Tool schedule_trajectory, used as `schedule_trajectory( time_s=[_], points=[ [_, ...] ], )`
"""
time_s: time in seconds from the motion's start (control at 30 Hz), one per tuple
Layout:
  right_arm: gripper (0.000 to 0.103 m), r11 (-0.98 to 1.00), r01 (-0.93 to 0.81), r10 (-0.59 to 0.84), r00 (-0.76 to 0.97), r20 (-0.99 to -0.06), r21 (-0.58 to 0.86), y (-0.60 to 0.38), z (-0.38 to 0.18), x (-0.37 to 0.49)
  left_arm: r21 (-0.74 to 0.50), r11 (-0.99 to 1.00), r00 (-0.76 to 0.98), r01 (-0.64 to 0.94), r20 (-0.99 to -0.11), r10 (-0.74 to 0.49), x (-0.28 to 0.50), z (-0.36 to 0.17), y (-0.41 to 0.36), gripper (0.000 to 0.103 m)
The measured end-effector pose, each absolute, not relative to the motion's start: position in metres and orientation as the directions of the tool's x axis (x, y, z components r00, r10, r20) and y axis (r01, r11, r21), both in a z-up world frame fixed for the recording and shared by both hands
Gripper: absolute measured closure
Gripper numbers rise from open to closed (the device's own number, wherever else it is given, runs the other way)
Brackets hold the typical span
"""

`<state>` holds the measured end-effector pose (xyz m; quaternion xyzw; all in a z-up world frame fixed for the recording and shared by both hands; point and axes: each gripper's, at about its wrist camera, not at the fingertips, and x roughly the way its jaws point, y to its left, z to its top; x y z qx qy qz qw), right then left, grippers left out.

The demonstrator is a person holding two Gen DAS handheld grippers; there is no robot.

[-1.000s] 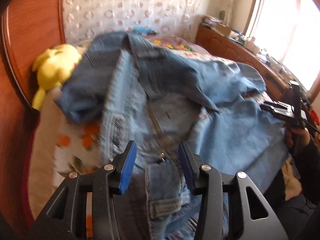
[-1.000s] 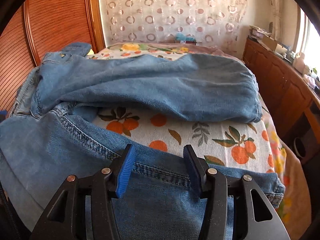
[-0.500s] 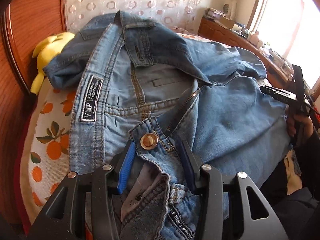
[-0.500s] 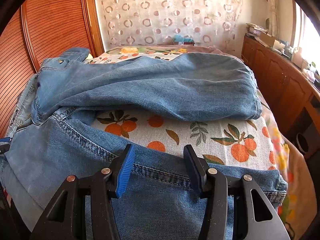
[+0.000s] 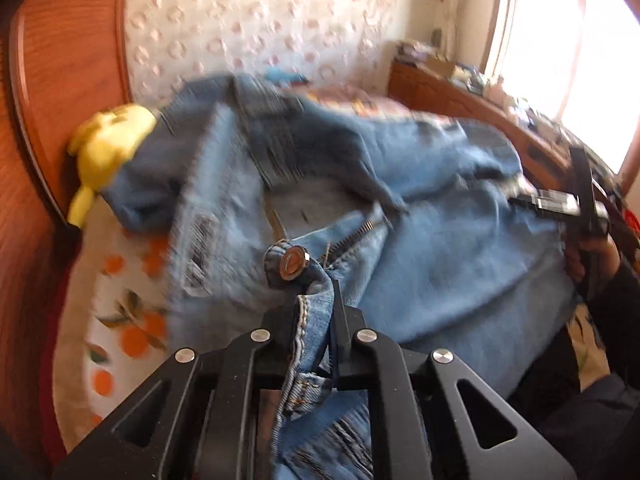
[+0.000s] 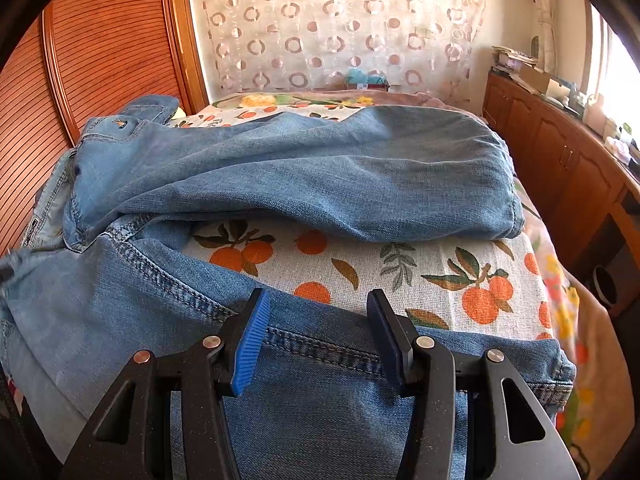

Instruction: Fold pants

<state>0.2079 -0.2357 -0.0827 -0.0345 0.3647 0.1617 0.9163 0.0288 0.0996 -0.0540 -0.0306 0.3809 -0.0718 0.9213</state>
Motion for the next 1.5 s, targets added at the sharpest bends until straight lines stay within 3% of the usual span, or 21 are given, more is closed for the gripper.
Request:
schedule_trajectory(
  time_s=[0.1,0.17,0.3,0.4,0.53,0.73,0.9,1.2,1.4,1.5],
  points=[
    [0.051,0.945,-0.322,0.274,0.681,-0.679,0.059,-0.237,-0.083,0.207,-0.098,0.992,0.741,0.082,-0.660,-0.126,0.033,-0.038,0.112,0.090],
    [0.051,0.945,-0.322,0.276,0.681,-0.678,0.061,-0.238,-0.083,0.207,-0.019,0.998,0.759,0.064,-0.649,-0.061,0.040,-0.035,0.114,0.085],
    [0.051,0.944,-0.323,0.280,0.681,-0.677,0.066,-0.239,-0.084,0.207,-0.021,1.000,0.687,0.021,-0.726,-0.029,0.061,-0.057,0.126,0.078],
    [0.051,0.944,-0.323,0.282,0.681,-0.676,0.069,-0.240,-0.084,0.207,0.001,1.000,0.677,0.006,-0.736,-0.003,0.065,-0.064,0.126,0.066],
    [0.051,0.944,-0.323,0.282,0.681,-0.676,0.069,-0.240,-0.083,0.207,0.031,0.999,0.695,-0.037,-0.717,0.048,0.066,-0.057,0.130,0.056],
    [0.051,0.944,-0.322,0.285,0.681,-0.675,0.074,-0.240,-0.083,0.206,0.021,0.999,0.712,-0.029,-0.701,0.035,0.073,-0.052,0.130,0.056],
    [0.051,0.944,-0.322,0.286,0.681,-0.674,0.076,-0.240,-0.083,0.206,0.104,0.994,0.679,-0.031,-0.728,0.097,0.085,-0.068,0.119,0.056],
    [0.051,0.945,-0.319,0.286,0.682,-0.672,0.079,-0.240,-0.084,0.207,0.035,0.999,0.722,0.032,-0.692,0.001,0.103,-0.047,0.102,0.056],
    [0.051,0.945,-0.319,0.287,0.682,-0.672,0.079,-0.241,-0.084,0.207,-0.023,0.998,0.672,0.056,-0.739,-0.054,0.141,-0.058,0.091,0.061],
    [0.051,0.945,-0.319,0.287,0.683,-0.671,0.080,-0.241,-0.084,0.207,-0.011,1.000,0.651,0.027,-0.759,-0.026,0.153,-0.068,0.091,0.061]
  ],
)
